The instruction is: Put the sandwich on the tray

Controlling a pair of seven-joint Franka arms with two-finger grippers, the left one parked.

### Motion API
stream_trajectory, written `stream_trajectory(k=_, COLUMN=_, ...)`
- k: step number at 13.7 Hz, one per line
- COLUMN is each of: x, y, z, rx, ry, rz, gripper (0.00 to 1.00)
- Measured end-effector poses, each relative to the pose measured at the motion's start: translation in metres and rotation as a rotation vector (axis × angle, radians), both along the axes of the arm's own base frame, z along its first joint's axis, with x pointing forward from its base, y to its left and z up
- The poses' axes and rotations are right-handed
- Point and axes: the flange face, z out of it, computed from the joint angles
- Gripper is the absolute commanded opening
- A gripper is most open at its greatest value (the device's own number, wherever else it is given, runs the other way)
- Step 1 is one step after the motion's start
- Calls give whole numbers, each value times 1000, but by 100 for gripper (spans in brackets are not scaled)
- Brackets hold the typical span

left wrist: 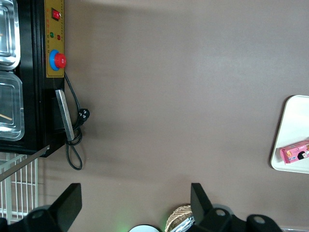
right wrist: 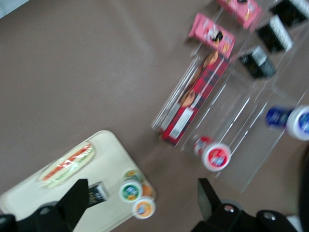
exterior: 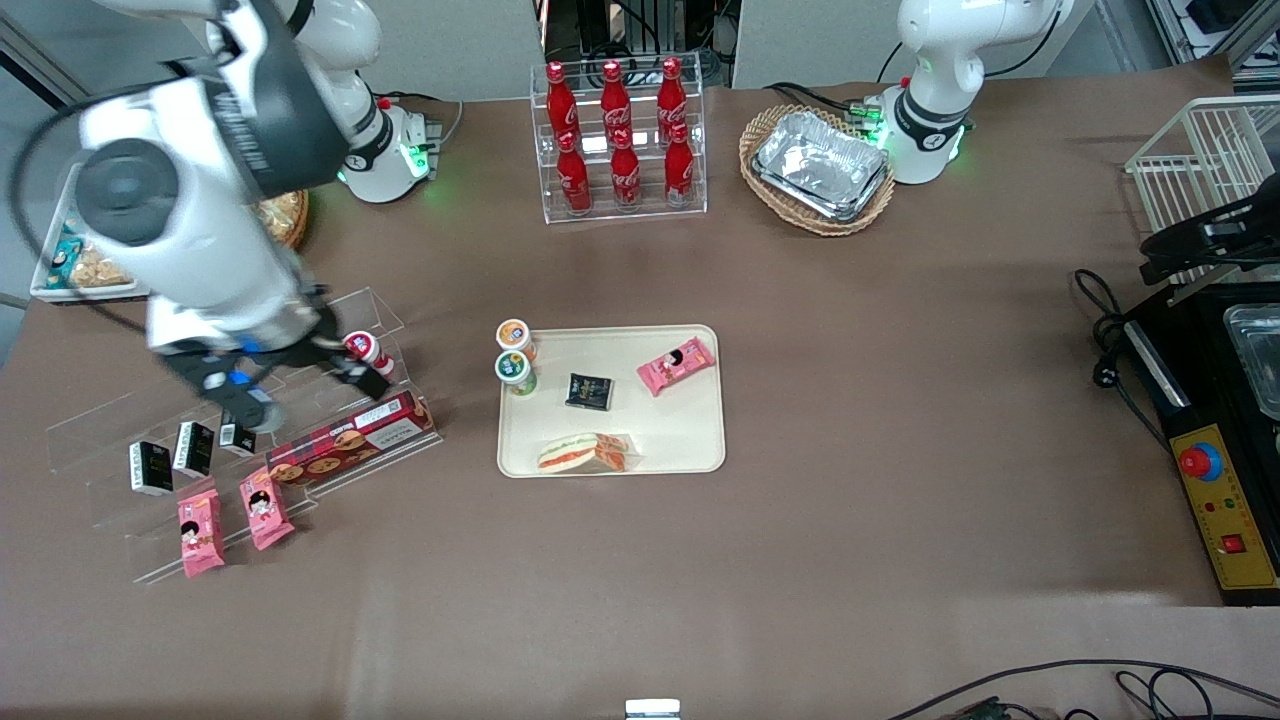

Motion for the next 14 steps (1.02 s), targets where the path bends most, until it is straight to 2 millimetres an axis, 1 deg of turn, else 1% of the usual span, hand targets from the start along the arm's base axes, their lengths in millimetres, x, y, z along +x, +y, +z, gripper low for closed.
stream_trajectory(k=2, x=5, y=-41, z=9, rx=1, ry=6, rz=134, gripper=100)
stream_trajectory(k=4, x=3, y=-65, z=14, rx=-4, ry=19, rz=239, gripper=100)
stream_trajectory(k=6, x=-4, y=-86, z=16, rx=-15, ry=32, rz=320, gripper=100)
stream_trajectory(k=7, x=-9, y=-101, z=19, rx=-23, ry=36, rz=352, gripper=100)
stream_trajectory(k=9, x=-23, y=-130, z=28, rx=-19, ry=42, rz=396, gripper=100)
stream_trajectory(k=11, x=-44, y=-153, z=38, rx=14, ry=37, rz=408, gripper=100)
stream_trajectory(k=13, x=-63, y=-167, z=46, rx=17, ry=28, rz=401, gripper=100)
stream_trajectory(k=14, x=-67, y=-172, z=48, rx=15, ry=25, rz=393, gripper=100)
